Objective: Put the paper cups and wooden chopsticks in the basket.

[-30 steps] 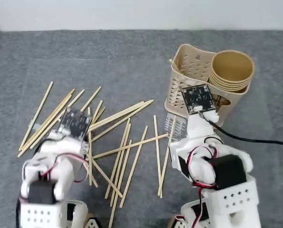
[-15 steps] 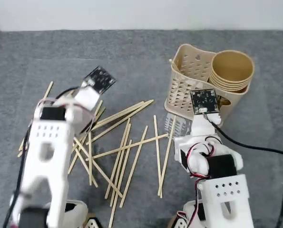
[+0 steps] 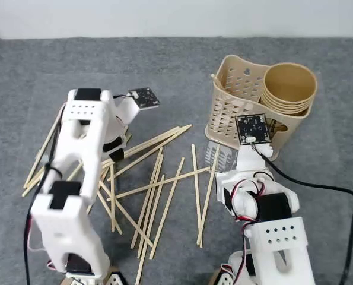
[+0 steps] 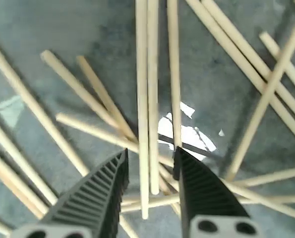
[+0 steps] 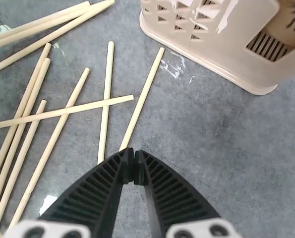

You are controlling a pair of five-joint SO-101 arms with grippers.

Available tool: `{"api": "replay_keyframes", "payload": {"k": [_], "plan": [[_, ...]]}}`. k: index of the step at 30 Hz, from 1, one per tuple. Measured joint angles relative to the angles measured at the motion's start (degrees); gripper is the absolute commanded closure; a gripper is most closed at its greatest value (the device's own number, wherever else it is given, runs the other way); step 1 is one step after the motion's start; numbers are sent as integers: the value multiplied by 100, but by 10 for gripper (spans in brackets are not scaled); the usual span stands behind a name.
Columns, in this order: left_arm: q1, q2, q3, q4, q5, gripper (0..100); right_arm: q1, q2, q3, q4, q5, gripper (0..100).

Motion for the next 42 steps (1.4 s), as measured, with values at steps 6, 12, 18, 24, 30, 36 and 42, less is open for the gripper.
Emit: {"api": "replay_keyframes", "payload": {"k": [6, 12, 18, 24, 30, 36, 42], "plan": [[18, 1011, -905, 308, -26, 849, 0, 0, 0, 0, 0, 990], [18, 1196, -1222, 404, -44, 940, 0, 0, 0, 0, 0, 990], [185, 1222, -1257, 422, -44, 984, 18, 0, 0, 0, 0, 990], [316, 1257, -1240, 624, -44, 985, 9, 0, 0, 0, 0, 990], [343, 1275, -1248, 642, -44, 952, 9, 0, 0, 0, 0, 990], [334, 1275, -1257, 642, -35, 831, 9, 0, 0, 0, 0, 990], [202, 1275, -1943, 642, 158, 827, 9, 0, 0, 0, 0, 990]]}}
